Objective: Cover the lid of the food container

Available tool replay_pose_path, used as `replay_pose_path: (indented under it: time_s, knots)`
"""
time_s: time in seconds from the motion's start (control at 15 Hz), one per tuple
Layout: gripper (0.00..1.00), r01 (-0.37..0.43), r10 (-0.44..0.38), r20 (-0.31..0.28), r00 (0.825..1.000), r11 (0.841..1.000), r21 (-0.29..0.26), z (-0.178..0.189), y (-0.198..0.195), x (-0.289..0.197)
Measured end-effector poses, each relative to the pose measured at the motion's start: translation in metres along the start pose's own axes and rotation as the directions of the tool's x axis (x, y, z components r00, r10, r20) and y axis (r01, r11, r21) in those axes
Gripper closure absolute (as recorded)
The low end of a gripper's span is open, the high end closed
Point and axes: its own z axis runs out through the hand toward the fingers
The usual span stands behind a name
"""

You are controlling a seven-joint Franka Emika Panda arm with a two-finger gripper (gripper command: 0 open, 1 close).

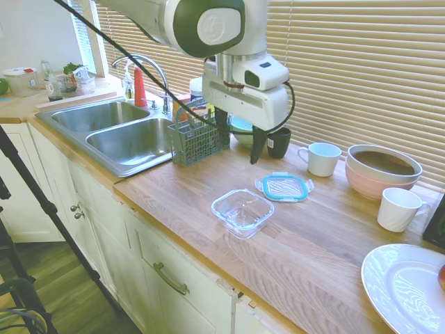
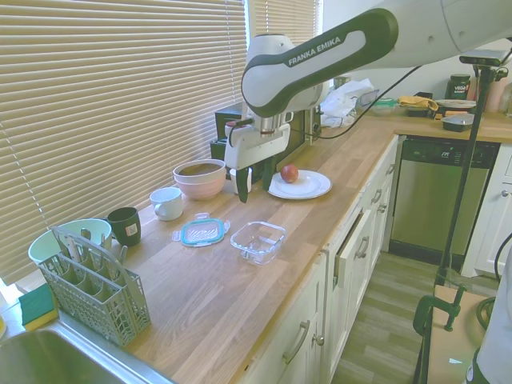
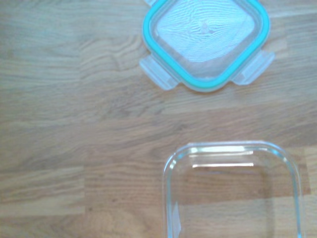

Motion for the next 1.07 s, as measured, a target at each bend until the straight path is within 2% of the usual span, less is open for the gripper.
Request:
replay_pose_path:
  time_s: [0.67,0.87,1.07]
  knots:
    - [0.0,-0.105,0.102,0.054,0.993,0.993,0.05,0.038,-0.035,0.068]
    - [0.0,-0.163,0.16,0.08,0.984,0.986,0.042,0.055,-0.039,0.078]
    - [0.0,-0.237,0.233,0.107,0.967,0.971,0.027,0.079,-0.037,0.088]
